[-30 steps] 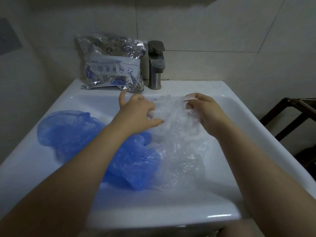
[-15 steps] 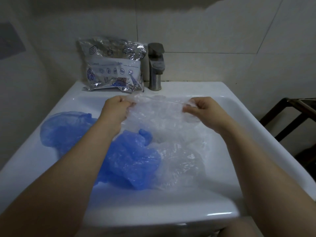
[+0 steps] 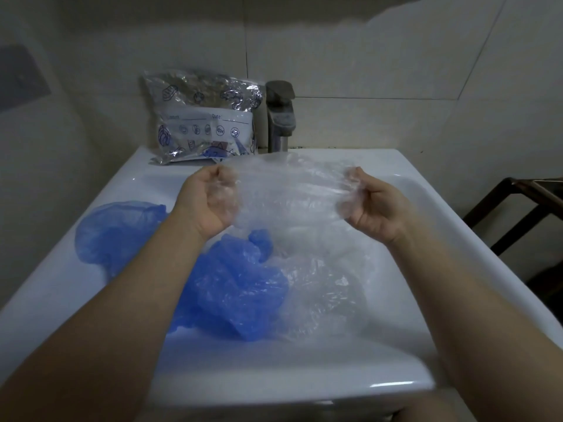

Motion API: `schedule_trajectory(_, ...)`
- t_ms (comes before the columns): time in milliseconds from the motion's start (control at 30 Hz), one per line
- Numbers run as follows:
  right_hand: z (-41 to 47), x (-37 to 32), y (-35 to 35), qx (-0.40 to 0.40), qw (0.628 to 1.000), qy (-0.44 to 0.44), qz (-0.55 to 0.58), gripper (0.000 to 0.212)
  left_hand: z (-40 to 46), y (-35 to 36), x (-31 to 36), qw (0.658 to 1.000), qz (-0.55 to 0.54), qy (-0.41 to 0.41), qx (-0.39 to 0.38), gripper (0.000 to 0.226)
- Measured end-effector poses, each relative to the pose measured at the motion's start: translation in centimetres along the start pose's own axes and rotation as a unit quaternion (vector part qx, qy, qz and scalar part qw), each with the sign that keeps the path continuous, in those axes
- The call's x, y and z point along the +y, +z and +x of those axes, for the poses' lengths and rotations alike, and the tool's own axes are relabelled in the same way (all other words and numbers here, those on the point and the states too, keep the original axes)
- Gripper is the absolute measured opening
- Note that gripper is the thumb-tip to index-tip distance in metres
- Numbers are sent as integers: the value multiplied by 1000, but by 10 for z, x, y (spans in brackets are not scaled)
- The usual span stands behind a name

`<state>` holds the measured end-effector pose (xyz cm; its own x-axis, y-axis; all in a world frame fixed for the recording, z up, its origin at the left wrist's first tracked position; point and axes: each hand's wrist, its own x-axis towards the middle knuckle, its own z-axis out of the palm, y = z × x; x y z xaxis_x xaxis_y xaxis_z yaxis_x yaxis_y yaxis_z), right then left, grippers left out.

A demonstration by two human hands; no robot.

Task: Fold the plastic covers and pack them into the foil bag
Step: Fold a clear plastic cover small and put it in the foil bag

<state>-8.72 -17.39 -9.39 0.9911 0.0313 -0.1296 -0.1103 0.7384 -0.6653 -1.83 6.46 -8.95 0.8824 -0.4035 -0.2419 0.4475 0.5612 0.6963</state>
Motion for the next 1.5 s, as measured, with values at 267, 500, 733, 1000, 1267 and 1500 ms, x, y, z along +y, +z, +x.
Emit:
schedule_trajectory(267, 0, 9, 2, 17, 998, 46, -49, 34, -19, 19, -8, 990, -90, 31, -103, 25)
schedule_trajectory(500, -4, 4, -3, -6, 975, -19, -223, 36, -23, 25, -15, 990, -70, 60, -110, 31)
schedule_trajectory(733, -2, 1, -6, -18, 997, 14, -78, 20, -10, 15, -15, 998, 24, 60, 12, 22)
schedule_trajectory(1000, -8, 3, 16, 184, 848, -389, -309, 17, -3, 16, -24, 976, 191, 23, 99, 15)
schedule_trajectory(1267, -5, 45, 25, 6, 364, -387, -847, 50, -9, 33, -39, 960, 267, 15, -85, 52)
schedule_trajectory(1500, 0, 58, 22, -86, 308, -411, -854, 46, -3, 21, -46, 953, 297, 60, 18, 15)
